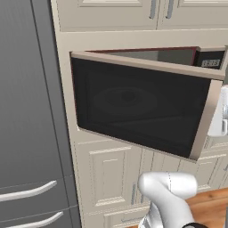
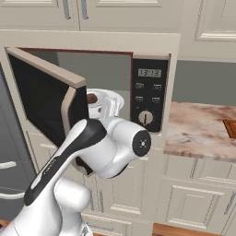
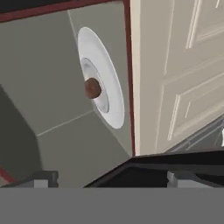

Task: Retrieve the reheated potato from the microwave, then place the potato, cheese, and condiment on the cutting board.

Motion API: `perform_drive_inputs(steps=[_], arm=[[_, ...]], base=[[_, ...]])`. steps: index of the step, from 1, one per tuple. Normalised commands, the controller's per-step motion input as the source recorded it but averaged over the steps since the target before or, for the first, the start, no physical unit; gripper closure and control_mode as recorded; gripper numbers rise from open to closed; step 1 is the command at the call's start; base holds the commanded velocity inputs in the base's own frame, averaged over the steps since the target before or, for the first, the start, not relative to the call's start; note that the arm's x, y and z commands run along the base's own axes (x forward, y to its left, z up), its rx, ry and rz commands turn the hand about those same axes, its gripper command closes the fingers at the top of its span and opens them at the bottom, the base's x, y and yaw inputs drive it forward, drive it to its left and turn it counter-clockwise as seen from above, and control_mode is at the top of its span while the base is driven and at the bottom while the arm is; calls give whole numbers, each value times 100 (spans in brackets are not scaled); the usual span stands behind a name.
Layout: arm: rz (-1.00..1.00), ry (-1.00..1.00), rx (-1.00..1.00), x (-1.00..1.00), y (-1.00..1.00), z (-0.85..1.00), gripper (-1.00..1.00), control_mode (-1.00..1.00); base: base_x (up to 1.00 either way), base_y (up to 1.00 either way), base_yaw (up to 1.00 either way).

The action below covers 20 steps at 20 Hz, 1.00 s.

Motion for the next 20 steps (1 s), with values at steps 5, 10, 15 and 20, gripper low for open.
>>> perform_drive_inputs(steps=[5,10,15,20], arm=[[0,12,13,-17,22,-2,-100,-100],[1,2,8,-43,23,0,-100,-100],[2,0,3,-50,37,-2,-100,-100],[7,-1,0,-58,55,-10,-100,-100]], base=[[0,0,0],[0,0,0],[0,0,0],[0,0,0]])
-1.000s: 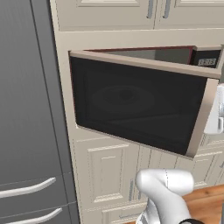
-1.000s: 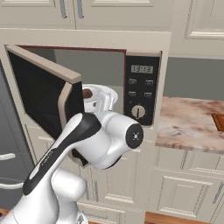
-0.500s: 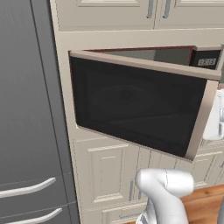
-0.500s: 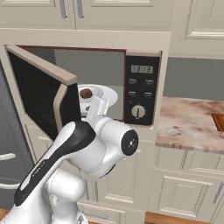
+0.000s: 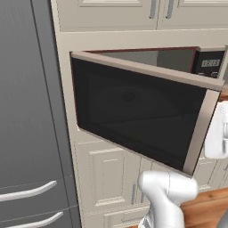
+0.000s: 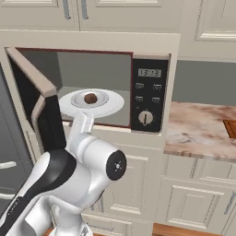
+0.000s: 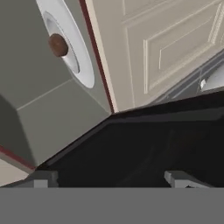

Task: Retrieve the reheated potato from the microwave, then place the potato, cheese, and condiment on the cutting board.

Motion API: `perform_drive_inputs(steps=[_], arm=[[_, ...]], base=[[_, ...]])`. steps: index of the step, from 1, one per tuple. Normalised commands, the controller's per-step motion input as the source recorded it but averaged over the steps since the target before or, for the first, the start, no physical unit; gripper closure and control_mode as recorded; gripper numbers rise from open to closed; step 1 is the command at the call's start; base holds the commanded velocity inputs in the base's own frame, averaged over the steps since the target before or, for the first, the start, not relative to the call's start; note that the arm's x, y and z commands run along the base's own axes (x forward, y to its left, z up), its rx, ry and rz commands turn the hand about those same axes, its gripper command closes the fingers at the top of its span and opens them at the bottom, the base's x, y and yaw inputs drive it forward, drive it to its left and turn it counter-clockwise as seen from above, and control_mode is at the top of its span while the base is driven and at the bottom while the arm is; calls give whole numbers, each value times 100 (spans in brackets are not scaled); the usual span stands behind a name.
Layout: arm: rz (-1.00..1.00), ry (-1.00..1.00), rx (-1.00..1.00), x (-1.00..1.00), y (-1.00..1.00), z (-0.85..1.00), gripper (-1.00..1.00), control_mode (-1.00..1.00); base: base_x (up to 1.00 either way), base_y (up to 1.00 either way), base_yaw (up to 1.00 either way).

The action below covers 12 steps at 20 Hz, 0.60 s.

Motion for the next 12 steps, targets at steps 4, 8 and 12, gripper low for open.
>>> perform_drive_inputs(steps=[4,8,12], arm=[[17,0,-2,-59,72,-8,-100,-100],[23,0,-3,-64,75,-8,-100,-100],[24,0,-2,-59,75,-1,-100,-100]], base=[[0,0,0],[0,0,0],[0,0,0]])
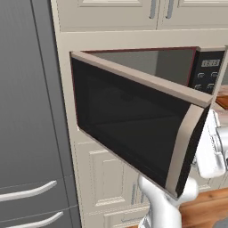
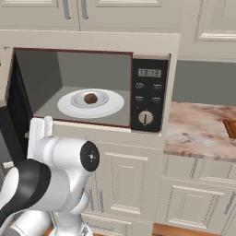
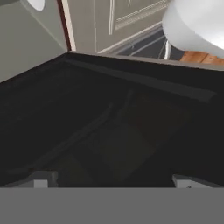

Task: Retrieve the reheated potato from the microwave, then place the potato, cheese, and condiment on the cutting board.

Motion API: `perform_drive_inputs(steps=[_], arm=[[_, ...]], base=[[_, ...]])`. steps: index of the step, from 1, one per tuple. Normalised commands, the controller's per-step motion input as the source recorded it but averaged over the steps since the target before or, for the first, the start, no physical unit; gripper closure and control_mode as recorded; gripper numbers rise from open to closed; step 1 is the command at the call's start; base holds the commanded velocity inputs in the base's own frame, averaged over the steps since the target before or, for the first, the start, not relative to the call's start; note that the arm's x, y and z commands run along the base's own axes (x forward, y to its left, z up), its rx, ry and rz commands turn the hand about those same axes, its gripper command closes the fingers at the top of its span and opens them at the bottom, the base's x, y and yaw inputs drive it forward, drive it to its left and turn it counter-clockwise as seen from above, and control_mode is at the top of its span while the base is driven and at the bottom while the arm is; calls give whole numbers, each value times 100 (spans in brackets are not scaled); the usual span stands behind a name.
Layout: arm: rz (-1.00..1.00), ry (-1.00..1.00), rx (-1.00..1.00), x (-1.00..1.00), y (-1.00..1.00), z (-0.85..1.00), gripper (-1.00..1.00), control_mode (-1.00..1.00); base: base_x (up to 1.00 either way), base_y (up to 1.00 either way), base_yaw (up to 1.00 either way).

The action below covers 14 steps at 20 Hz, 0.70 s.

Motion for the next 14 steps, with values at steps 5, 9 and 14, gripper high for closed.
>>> perform_drive_inputs(steps=[5,9,14], arm=[[21,-1,-3,-47,80,-1,-100,-100],[14,0,-1,-36,85,-1,-100,-100],[4,0,0,-15,93,-8,-100,-100]], base=[[0,0,0],[0,0,0],[0,0,0]])
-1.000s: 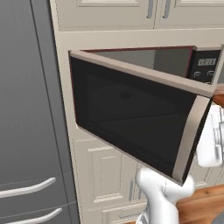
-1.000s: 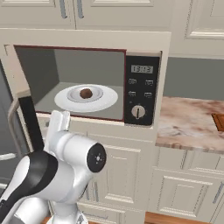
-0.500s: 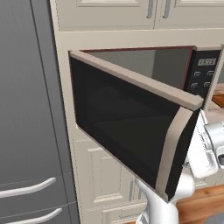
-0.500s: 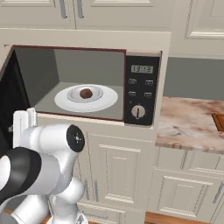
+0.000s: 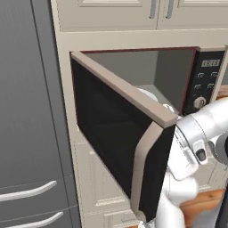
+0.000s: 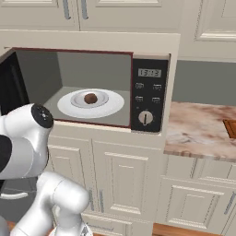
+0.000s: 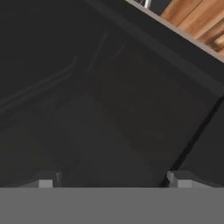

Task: Retrieve the reheated potato from the microwave, then place the potato, cheese, and condiment on the cutting board.

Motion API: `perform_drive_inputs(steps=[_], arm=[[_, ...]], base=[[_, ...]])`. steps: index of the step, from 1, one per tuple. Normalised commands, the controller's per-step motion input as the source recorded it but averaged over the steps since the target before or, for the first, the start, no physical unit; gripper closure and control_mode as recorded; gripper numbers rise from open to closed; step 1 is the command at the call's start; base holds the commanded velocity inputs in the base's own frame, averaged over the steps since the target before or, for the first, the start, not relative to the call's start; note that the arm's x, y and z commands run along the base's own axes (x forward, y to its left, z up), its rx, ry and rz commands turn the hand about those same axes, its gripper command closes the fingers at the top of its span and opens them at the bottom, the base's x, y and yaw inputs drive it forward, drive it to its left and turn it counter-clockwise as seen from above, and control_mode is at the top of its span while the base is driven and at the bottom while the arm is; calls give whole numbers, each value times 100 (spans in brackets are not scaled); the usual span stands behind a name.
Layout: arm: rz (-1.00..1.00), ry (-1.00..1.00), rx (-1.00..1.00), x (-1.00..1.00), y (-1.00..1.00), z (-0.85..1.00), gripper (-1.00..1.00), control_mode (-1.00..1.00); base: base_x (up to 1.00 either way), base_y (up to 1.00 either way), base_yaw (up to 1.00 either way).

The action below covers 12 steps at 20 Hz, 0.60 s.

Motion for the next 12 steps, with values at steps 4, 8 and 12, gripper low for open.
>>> perform_drive_inputs(steps=[4,8,12], arm=[[0,-1,0,-5,89,-20,-100,-100],[0,0,2,0,78,-22,-100,-100],[0,-2,2,0,61,-15,-100,-100]], base=[[0,0,0],[0,0,0],[0,0,0]])
